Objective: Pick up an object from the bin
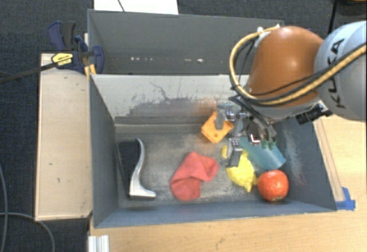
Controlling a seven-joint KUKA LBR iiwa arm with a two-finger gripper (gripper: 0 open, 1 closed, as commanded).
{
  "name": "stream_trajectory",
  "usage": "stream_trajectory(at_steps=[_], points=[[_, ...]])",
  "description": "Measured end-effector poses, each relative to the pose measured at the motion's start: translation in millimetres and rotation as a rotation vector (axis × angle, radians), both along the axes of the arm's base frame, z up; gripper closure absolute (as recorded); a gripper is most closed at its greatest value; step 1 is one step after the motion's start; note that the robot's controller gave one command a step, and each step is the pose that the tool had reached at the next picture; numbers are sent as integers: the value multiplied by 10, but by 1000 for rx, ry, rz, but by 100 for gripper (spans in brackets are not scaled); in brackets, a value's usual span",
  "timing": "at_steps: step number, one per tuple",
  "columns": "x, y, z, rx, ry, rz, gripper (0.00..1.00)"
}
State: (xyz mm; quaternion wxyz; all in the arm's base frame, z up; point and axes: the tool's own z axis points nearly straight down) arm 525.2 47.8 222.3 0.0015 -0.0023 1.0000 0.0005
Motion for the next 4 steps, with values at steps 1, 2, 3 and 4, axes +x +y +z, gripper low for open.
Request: stream_trajectory(at_steps=[1,2,3,4], points=[[-36,126,-688,0,-3,115,0],[-100,332,-766,-1,0,226,0],[-110,326,-1065,0,0,149,0],[-28,320,-1528,-1,2,287,0]])
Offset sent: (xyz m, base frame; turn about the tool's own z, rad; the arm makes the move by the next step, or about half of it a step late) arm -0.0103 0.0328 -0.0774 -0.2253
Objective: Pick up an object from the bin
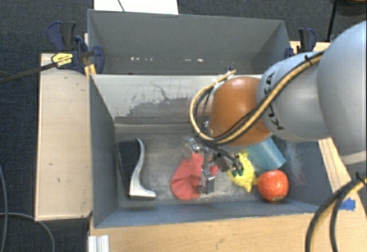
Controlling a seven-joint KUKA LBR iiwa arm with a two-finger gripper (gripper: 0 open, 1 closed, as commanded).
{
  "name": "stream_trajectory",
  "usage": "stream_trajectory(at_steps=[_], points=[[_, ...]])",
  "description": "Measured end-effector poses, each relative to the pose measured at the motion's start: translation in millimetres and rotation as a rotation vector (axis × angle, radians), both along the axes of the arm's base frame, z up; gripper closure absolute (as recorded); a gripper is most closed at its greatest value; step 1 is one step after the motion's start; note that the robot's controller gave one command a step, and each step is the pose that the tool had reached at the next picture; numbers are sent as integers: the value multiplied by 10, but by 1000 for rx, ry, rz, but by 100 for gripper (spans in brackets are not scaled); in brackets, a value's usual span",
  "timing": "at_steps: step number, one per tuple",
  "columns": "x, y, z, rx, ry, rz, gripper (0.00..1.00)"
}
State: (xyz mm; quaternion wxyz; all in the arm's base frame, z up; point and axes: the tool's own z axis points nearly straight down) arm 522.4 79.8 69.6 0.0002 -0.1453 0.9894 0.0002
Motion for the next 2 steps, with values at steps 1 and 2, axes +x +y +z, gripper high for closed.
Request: stream_trajectory(at_steps=[1,2], points=[[-24,-147,11,0,3,-147,100],[-24,-147,11,0,3,-147,100]])
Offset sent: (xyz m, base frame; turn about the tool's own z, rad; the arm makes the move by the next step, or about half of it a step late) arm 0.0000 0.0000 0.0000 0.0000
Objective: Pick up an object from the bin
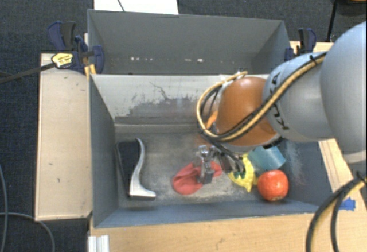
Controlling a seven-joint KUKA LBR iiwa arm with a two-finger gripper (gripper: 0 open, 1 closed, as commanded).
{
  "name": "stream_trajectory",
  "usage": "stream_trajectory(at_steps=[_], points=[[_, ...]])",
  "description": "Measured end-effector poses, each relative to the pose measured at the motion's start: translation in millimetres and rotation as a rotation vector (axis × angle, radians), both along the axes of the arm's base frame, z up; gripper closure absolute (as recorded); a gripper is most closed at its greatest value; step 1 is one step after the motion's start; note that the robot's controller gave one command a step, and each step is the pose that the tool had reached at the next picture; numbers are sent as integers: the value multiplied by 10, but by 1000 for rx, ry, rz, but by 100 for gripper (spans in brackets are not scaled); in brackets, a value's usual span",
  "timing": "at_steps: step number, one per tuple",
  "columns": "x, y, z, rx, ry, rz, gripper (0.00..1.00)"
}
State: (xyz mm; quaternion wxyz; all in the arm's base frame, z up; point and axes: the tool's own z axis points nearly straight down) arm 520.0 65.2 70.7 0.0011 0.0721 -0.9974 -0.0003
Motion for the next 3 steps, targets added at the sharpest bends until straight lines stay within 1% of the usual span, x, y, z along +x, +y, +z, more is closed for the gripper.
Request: stream_trajectory(at_steps=[1,2,3], points=[[-10,-1,34,0,0,0,100],[-23,-3,212,-1,4,-1,100],[-4,-1,380,0,-3,-1,100]])
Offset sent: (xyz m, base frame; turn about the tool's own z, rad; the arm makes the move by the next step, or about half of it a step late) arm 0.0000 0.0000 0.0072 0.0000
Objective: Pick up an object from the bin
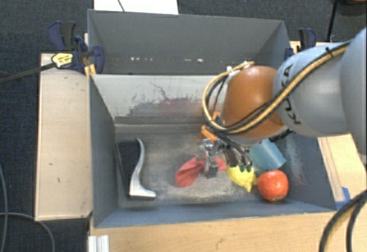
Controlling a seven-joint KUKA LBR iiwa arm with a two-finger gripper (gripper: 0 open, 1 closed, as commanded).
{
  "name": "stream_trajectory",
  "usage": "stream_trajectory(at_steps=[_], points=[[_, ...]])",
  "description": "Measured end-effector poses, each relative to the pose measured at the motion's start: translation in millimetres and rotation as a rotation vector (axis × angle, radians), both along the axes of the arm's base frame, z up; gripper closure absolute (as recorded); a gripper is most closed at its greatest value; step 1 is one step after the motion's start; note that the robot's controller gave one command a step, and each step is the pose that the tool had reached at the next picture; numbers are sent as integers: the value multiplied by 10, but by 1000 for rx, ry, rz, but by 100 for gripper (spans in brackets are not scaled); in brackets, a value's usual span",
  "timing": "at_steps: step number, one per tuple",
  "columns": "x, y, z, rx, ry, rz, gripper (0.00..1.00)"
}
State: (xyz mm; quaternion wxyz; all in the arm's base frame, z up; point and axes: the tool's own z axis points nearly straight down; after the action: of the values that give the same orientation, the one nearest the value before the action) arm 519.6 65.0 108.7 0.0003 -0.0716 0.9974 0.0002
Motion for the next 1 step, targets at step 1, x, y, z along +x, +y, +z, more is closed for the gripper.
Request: stream_trajectory(at_steps=[1], points=[[-3,0,126,0,1,-1,100]])
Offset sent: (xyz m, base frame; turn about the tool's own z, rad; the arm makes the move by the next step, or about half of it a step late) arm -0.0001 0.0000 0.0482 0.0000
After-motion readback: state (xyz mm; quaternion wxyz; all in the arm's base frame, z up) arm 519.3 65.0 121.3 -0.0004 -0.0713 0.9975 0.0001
